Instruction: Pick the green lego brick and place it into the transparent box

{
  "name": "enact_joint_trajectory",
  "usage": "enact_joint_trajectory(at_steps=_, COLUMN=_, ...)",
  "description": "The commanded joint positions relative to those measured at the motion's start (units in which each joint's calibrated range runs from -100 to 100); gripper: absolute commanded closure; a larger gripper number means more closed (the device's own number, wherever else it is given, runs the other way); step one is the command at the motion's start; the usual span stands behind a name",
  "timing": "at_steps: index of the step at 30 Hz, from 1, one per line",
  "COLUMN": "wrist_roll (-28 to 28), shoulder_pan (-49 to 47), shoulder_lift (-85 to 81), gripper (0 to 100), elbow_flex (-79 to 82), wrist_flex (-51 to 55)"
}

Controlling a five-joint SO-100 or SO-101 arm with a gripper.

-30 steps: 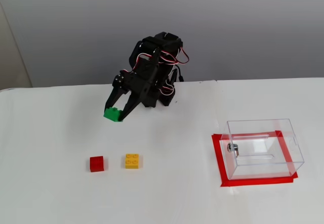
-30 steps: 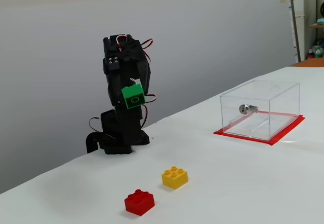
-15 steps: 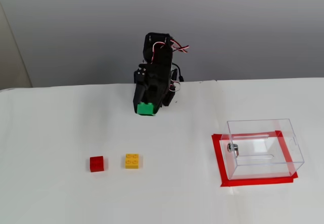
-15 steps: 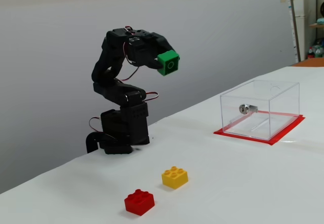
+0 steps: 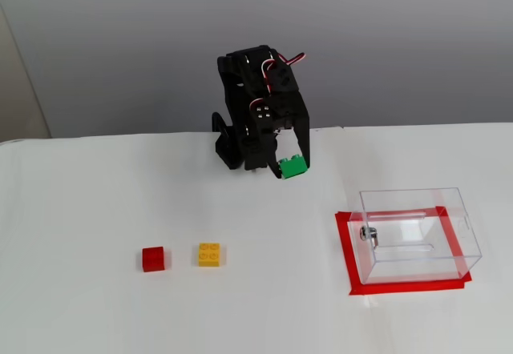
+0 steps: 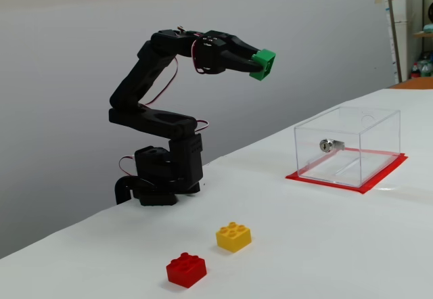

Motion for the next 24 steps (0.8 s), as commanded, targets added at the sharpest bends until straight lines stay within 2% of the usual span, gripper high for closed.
enact_joint_trajectory(at_steps=1, wrist_roll=0.2, shoulder_pan=-6.0, shoulder_lift=6.1, gripper=91, elbow_flex=-5.7, wrist_flex=0.1)
enact_joint_trajectory(at_steps=17, wrist_roll=-0.2, shoulder_pan=-28.4, shoulder_lift=28.6, gripper=91, elbow_flex=-17.2, wrist_flex=-0.5)
enact_joint_trajectory(at_steps=24, wrist_roll=-0.2, shoulder_pan=-35.5, shoulder_lift=42.4, gripper=91, elbow_flex=-27.4, wrist_flex=-0.5)
